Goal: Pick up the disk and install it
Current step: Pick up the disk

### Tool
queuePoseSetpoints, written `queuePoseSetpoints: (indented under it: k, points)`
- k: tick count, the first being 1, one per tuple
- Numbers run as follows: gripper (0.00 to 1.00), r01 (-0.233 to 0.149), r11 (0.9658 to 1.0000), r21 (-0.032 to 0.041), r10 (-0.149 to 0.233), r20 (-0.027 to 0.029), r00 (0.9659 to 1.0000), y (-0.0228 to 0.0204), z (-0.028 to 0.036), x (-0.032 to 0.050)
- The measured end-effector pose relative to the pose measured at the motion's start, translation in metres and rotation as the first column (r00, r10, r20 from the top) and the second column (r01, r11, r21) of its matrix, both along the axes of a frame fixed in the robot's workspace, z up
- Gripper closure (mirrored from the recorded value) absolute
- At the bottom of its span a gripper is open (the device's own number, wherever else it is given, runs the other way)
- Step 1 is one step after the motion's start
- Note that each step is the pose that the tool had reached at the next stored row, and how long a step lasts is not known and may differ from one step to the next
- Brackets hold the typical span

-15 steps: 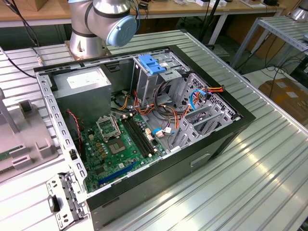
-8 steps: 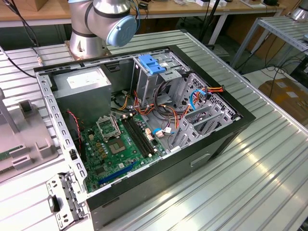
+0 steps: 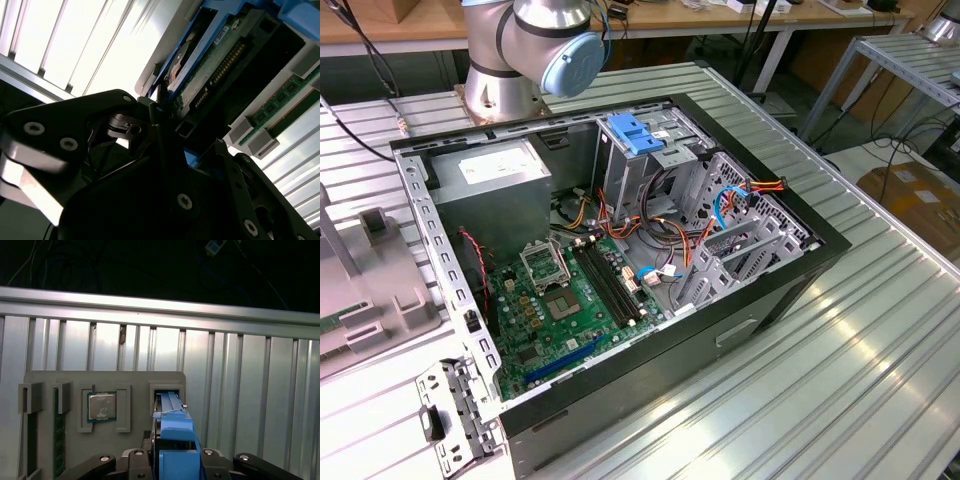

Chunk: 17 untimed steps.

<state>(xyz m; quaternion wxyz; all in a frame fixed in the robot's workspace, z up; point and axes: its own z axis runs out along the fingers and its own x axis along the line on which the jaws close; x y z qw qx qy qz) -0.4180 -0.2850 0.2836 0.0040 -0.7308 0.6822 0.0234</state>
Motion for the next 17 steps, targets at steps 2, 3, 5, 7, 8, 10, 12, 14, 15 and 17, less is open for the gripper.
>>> queuePoseSetpoints:
  k: [2,3,5,7,8,10,12,14,15,17]
  points:
    - [0.63,0.0,1.0,0.0,0.0,0.0,1.0,0.0,0.0004,0.0]
    - [0.63,0.0,1.0,0.0,0.0,0.0,1.0,0.0,0.0005,0.0]
    - [0.63,0.0,1.0,0.0,0.0,0.0001,1.0,0.0,0.0008,0.0]
    - [0.63,0.0,1.0,0.0,0.0,0.0001,1.0,0.0,0.0013,0.0]
    - [0.63,0.0,1.0,0.0,0.0,0.0001,1.0,0.0,0.0014,0.0]
    - [0.63,0.0,1.0,-0.0001,0.0,-0.0002,1.0,0.0,0.0022,0.0]
    - [0.63,0.0,1.0,0.0,0.0,0.0,1.0,0.0,0.003,0.0]
    - [0.63,0.0,1.0,0.0001,0.0,0.0002,1.0,0.0,0.0039,0.0]
    - [0.63,0.0,1.0,0.0001,0.0,0.0001,1.0,0.0,0.0046,0.0]
    - [0.63,0.0,1.0,0.0,0.0,0.0,1.0,0.0,0.0052,0.0]
